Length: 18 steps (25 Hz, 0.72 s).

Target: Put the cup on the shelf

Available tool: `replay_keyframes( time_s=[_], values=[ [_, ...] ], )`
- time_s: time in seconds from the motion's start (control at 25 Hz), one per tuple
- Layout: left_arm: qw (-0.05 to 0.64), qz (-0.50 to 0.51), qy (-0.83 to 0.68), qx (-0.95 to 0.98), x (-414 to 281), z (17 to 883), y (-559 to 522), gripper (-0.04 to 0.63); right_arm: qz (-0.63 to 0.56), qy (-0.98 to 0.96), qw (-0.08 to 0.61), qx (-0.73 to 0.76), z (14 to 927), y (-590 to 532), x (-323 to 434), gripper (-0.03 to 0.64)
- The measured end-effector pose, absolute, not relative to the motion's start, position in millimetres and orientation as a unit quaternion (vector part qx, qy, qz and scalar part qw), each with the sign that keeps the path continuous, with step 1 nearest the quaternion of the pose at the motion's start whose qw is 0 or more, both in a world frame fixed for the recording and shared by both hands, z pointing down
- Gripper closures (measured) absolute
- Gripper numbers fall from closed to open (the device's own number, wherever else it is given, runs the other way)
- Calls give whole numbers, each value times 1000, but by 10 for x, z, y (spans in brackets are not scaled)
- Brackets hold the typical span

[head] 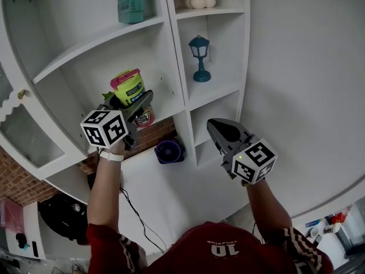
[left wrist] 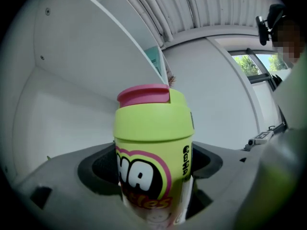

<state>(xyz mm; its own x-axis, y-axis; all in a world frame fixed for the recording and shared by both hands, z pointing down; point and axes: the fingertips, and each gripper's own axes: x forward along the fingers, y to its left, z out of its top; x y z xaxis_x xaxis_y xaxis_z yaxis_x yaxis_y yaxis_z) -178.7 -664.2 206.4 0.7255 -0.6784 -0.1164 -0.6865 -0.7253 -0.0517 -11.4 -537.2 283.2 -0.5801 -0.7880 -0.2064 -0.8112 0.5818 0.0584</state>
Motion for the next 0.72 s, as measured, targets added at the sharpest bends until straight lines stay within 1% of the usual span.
replay_keyframes(
  time_s=[0.56, 0.72],
  values=[
    [39, 35, 367, -929, -1632, 2066, -7246, 187, 68, 879, 108, -460, 2730, -5534, -160, 612],
    [26, 41, 367, -929, -1556, 2085, -7351, 187, 67, 880, 109, -458, 2738, -5558, -184, 612]
  ],
)
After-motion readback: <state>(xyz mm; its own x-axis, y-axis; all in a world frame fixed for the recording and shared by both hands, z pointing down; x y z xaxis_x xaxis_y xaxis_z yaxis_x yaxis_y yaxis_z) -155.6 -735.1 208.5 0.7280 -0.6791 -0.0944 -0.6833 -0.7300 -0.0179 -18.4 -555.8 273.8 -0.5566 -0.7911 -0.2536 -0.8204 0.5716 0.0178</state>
